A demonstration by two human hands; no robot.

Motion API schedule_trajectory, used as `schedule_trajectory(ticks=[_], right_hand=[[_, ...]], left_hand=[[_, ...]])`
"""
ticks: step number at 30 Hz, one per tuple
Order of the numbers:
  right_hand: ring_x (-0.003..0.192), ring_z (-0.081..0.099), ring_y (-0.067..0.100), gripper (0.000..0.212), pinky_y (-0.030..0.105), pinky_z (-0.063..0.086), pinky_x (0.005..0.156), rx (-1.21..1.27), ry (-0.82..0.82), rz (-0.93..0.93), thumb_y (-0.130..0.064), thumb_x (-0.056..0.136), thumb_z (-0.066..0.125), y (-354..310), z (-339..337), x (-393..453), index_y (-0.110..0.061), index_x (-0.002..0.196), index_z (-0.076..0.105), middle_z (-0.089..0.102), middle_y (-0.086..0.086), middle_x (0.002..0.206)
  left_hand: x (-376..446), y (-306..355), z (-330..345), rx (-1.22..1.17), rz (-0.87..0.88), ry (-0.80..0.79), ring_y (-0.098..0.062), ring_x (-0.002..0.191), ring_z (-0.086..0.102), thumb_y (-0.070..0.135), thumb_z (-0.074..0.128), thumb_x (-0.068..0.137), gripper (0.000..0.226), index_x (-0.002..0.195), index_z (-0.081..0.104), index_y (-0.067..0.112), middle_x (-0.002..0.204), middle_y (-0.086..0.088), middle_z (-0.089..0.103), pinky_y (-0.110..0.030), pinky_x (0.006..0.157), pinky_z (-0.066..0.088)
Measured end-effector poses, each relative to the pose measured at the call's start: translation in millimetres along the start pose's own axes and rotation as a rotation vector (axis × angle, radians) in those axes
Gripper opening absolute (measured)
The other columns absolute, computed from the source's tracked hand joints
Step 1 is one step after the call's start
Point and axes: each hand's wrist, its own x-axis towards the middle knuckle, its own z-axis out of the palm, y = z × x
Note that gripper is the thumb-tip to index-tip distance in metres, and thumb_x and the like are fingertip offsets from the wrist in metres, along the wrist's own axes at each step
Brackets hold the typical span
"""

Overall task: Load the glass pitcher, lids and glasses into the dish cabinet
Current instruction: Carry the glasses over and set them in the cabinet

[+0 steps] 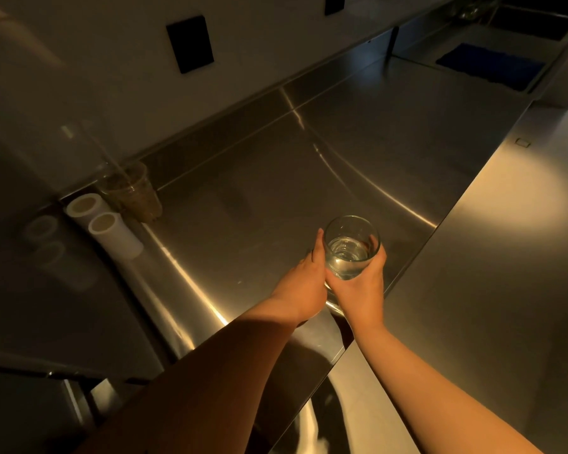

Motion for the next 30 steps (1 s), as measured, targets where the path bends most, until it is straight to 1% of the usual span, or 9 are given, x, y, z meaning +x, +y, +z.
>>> schedule_trajectory(ticks=[3, 7, 12, 18, 21, 24, 26, 28, 30], right_hand=[[0.115, 0.049, 0.003, 0.106, 0.019, 0.042, 0.091, 0.0, -0.034, 0.014, -0.043, 0.054, 0.088, 1.3, -1.4, 0.4, -0.033, 0.138, 0.024, 0.047, -0.012, 0.127], [0.108, 0.05, -0.006, 0.103, 0.003, 0.038, 0.082, 0.012, -0.041, 0.012, -0.043, 0.053, 0.087, 0.0, -1.7, 1.2, -0.029, 0.136, 0.028, 0.049, -0.017, 0.12], [0.103, 0.053, -0.004, 0.094, 0.003, 0.04, 0.077, -0.018, -0.034, -0.008, -0.048, 0.052, 0.086, -2.3, -3.7, 1.2, -0.035, 0.129, 0.033, 0.054, -0.015, 0.117], [0.1, 0.053, -0.005, 0.093, -0.003, 0.038, 0.074, -0.039, -0.041, -0.016, -0.046, 0.052, 0.087, -3.5, -5.2, 3.4, -0.034, 0.128, 0.035, 0.053, -0.015, 0.116], [0.097, 0.052, -0.013, 0.091, -0.004, 0.038, 0.071, -0.04, -0.029, -0.004, -0.046, 0.052, 0.087, -7.2, -6.3, 3.4, -0.034, 0.126, 0.035, 0.053, -0.017, 0.112], [0.096, 0.049, -0.019, 0.089, -0.004, 0.037, 0.071, -0.057, -0.028, -0.021, -0.042, 0.054, 0.088, -11.9, -10.2, 5.4, -0.037, 0.124, 0.034, 0.05, -0.024, 0.108], [0.096, 0.05, -0.014, 0.09, -0.001, 0.039, 0.072, -0.074, -0.054, -0.036, -0.039, 0.056, 0.088, -16.1, -13.7, 7.7, -0.034, 0.127, 0.034, 0.049, -0.024, 0.11], [0.098, 0.05, -0.013, 0.091, 0.0, 0.04, 0.073, -0.069, -0.075, -0.048, -0.037, 0.056, 0.087, -21.9, -18.2, 10.2, -0.032, 0.129, 0.034, 0.05, -0.024, 0.111], [0.1, 0.049, -0.016, 0.091, -0.003, 0.039, 0.074, -0.052, -0.081, -0.067, -0.038, 0.056, 0.087, -32.4, -23.1, 12.5, -0.031, 0.129, 0.034, 0.05, -0.026, 0.111]], left_hand=[[-1.1, -3.8, 1.0, 0.07, 0.021, -0.004, -0.025, 0.133, 0.038, 0.0, 0.045, 0.09, 0.088, 0.149, -0.017, 0.019, 0.152, -0.009, 0.027, -0.037, 0.107, 0.036], [0.5, -8.7, 1.1, 0.181, 0.053, -0.001, -0.022, 0.142, 0.024, 0.001, 0.049, 0.09, 0.088, 0.149, -0.015, 0.015, 0.158, -0.008, 0.014, -0.033, 0.113, 0.026], [1.2, -14.3, 3.5, 0.221, 0.049, 0.003, -0.021, 0.145, 0.015, 0.003, 0.049, 0.091, 0.086, 0.15, -0.012, 0.015, 0.158, -0.009, 0.01, -0.029, 0.114, 0.016], [3.3, -16.5, 6.3, 0.23, 0.036, -0.006, -0.021, 0.145, 0.014, 0.004, 0.051, 0.092, 0.085, 0.15, -0.009, 0.016, 0.158, -0.009, 0.013, -0.031, 0.115, 0.015], [4.1, -16.1, 5.6, 0.222, 0.038, -0.016, -0.021, 0.145, 0.014, 0.005, 0.051, 0.092, 0.085, 0.151, -0.009, 0.018, 0.158, -0.007, 0.013, -0.032, 0.115, 0.017], [6.3, -14.1, 3.9, 0.145, 0.045, -0.022, -0.021, 0.144, 0.018, 0.007, 0.051, 0.092, 0.085, 0.151, -0.01, 0.02, 0.158, -0.006, 0.015, -0.034, 0.116, 0.022], [8.4, -12.4, 1.7, 0.03, 0.01, -0.009, -0.023, 0.142, 0.024, 0.01, 0.052, 0.092, 0.087, 0.15, -0.012, 0.023, 0.158, -0.005, 0.016, -0.038, 0.113, 0.029], [11.0, -11.2, -1.1, -0.144, -0.089, 0.025, -0.026, 0.14, 0.029, 0.013, 0.053, 0.092, 0.089, 0.15, -0.013, 0.025, 0.158, -0.006, 0.015, -0.039, 0.109, 0.033], [13.6, -9.6, -4.3, -0.36, -0.208, 0.09, -0.027, 0.138, 0.031, 0.014, 0.053, 0.093, 0.086, 0.151, -0.009, 0.023, 0.158, -0.006, 0.015, -0.037, 0.108, 0.032]])
